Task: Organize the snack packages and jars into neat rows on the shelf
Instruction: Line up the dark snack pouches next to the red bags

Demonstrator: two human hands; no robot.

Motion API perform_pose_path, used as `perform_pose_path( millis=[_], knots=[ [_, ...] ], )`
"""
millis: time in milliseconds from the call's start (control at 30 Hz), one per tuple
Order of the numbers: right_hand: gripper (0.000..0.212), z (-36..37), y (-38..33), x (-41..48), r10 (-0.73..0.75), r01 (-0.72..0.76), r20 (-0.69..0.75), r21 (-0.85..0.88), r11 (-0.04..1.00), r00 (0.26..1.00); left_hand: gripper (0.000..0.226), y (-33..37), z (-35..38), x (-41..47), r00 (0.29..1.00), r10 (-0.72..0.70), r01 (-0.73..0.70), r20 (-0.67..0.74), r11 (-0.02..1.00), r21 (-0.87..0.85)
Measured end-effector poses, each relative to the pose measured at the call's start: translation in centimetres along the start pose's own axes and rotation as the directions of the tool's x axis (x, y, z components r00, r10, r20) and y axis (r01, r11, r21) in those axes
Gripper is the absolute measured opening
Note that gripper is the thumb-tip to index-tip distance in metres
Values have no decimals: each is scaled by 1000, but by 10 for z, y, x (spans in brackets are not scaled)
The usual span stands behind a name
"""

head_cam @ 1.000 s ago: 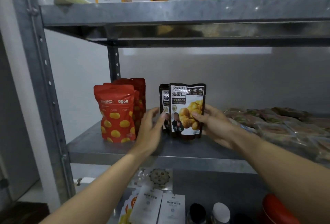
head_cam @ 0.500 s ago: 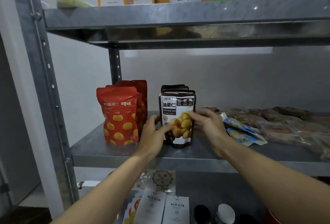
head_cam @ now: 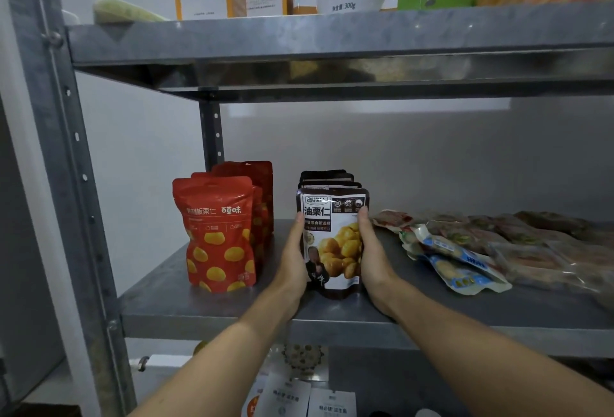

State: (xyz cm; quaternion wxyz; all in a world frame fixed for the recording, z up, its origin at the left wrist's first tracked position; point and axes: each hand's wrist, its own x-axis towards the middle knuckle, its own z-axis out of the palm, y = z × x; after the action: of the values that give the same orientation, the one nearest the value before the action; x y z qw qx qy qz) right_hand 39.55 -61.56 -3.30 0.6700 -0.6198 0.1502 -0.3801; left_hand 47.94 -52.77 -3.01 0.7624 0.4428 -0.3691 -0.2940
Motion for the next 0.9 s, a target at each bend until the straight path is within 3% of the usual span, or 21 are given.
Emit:
perform_pose_path(
  millis=[333,533,767,900],
  knots=[
    [56,-1,3,3,-6,6,24,-2,1000,1000,53,-3,-2,0,999,-18,18,-28,1000,0],
    [58,-2,6,6,-4,4,27,-13,1000,1000,42,-2,-3,0,999,0,3,-40,999,53],
    [72,-2,6,4,-3,3,6,-54,999,1000,48,-1,0,-1,987,-2,14,-162,997,76],
    [92,-9,3,1,-4,-3,-39,-163,987,999,61,1,0,-4,981,25,3,-193,989,146]
  ],
)
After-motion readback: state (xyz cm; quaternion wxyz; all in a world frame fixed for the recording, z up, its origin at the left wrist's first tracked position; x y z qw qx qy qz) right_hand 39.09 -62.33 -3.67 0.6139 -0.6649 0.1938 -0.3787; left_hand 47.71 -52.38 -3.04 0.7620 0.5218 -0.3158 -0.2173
